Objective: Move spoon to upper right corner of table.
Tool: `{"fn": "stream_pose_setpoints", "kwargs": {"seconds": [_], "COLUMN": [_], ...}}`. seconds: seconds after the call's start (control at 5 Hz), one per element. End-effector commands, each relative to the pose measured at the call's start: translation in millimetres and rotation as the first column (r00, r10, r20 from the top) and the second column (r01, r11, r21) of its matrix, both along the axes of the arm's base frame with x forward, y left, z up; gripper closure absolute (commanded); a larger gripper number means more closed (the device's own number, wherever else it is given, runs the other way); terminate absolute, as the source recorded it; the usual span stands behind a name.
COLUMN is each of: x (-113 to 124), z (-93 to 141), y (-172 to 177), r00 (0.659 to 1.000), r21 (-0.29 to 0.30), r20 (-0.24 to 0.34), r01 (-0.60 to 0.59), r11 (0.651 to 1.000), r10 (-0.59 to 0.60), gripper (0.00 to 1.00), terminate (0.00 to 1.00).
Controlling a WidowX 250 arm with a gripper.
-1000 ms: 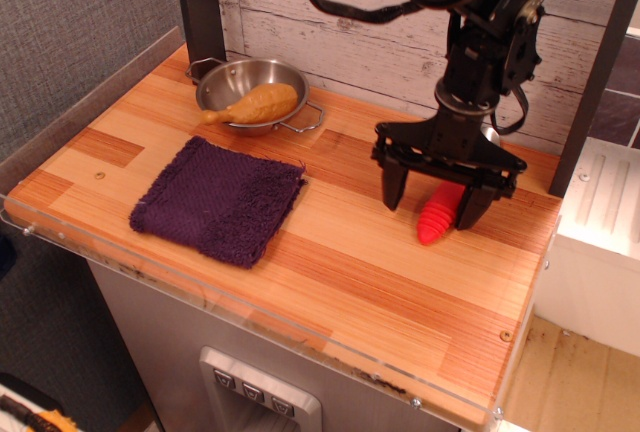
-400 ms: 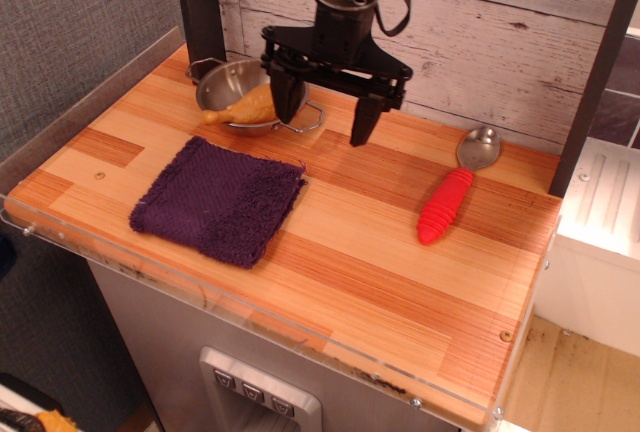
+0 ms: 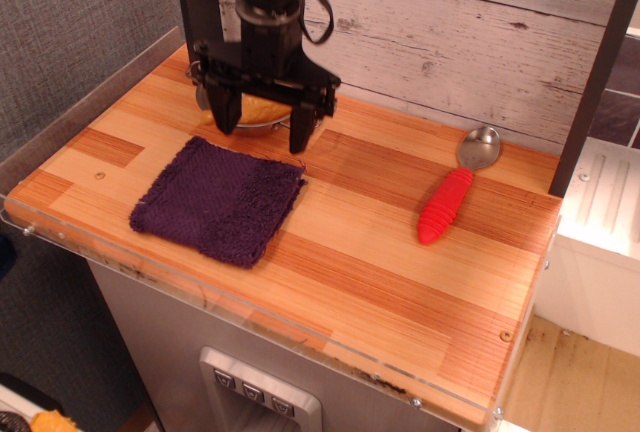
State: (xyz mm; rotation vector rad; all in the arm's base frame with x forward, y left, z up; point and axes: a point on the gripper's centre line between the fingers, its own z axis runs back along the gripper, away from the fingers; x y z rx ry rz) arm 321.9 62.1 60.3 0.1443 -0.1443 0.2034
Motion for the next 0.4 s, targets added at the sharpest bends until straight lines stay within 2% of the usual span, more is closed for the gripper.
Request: {"fn": "stream_pose_setpoints", "kwargs": {"seconds": [0.0,0.2], "x": [-4.4,-4.4], "z": [18.7,18.7], "y": [-0.2,-0.2], "r00": [0.997,0.997], "r21": [0.009,0.009], "r20": [0.070,0.070], "r01": [0.032,0.032], "r11": [0.999,0.999], "r10": [-0.033,-0.033], "gripper": [0.00,0.00], "terminate": [0.00,1.00]}}
